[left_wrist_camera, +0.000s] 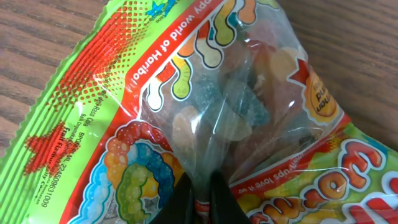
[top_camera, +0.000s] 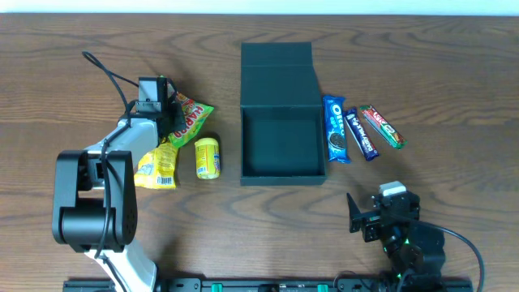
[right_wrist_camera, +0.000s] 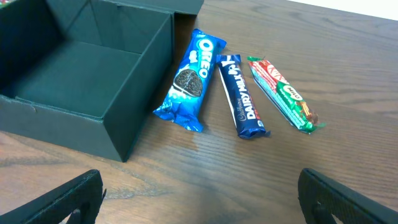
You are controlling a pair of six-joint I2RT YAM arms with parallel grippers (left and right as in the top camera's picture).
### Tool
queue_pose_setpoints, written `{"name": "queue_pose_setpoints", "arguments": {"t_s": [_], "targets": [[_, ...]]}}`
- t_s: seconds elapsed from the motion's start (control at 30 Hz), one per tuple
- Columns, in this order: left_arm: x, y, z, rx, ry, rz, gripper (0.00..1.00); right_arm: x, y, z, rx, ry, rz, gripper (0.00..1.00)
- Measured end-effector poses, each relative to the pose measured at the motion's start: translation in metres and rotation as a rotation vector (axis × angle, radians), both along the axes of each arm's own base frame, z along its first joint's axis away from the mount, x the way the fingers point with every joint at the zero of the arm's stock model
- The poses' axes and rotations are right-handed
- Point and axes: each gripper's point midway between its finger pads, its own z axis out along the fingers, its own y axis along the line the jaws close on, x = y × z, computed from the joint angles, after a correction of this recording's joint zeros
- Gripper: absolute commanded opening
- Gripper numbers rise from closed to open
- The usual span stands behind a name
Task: Pack container
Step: 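Lift the Haribo bag with the left gripper and drop it into the box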
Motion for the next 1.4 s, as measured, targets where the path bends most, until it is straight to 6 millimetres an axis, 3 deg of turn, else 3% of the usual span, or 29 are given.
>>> {"name": "queue_pose_setpoints", "arguments": {"t_s": [0.3, 0.37, 0.47, 0.53, 0.63, 0.7, 0.8, 0.97, 1.1, 1.23, 1.4], "targets": [[-0.013, 0.001, 0.011, 0.016, 0.158, 0.002, 0.06, 0.000, 0.000, 0.000, 0.000, 0.000, 0.000, 0.99], [-0.011, 0.000, 0.020, 0.024, 0.172, -0.005, 0.05, 0.000, 0.000, 0.000, 0.000, 0.000, 0.000, 0.99], [0.008, -0.006, 0.049, 0.049, 0.124, -0.028, 0.06, 0.000, 0.000, 0.000, 0.000, 0.000, 0.000, 0.99], [0.023, -0.020, 0.082, 0.075, 0.046, -0.083, 0.05, 0.000, 0.000, 0.000, 0.000, 0.000, 0.000, 0.99], [0.031, -0.058, 0.134, 0.111, -0.082, -0.213, 0.05, 0.000, 0.000, 0.000, 0.000, 0.000, 0.000, 0.99], [0.026, -0.088, 0.159, 0.121, -0.142, -0.302, 0.06, 0.000, 0.000, 0.000, 0.000, 0.000, 0.000, 0.99], [0.011, -0.134, 0.179, 0.121, -0.191, -0.423, 0.06, 0.000, 0.000, 0.000, 0.000, 0.000, 0.000, 0.99], [-0.028, -0.205, 0.176, 0.122, -0.165, -0.619, 0.06, 0.000, 0.000, 0.000, 0.000, 0.000, 0.000, 0.99], [-0.062, -0.238, 0.167, 0.117, -0.109, -0.713, 0.06, 0.000, 0.000, 0.000, 0.000, 0.000, 0.000, 0.99], [-0.077, -0.251, 0.156, 0.059, -0.073, -0.722, 0.06, 0.000, 0.000, 0.000, 0.000, 0.000, 0.000, 0.99], [-0.097, -0.251, 0.120, -0.018, 0.018, -0.718, 0.06, 0.000, 0.000, 0.000, 0.000, 0.000, 0.000, 0.99]]}}
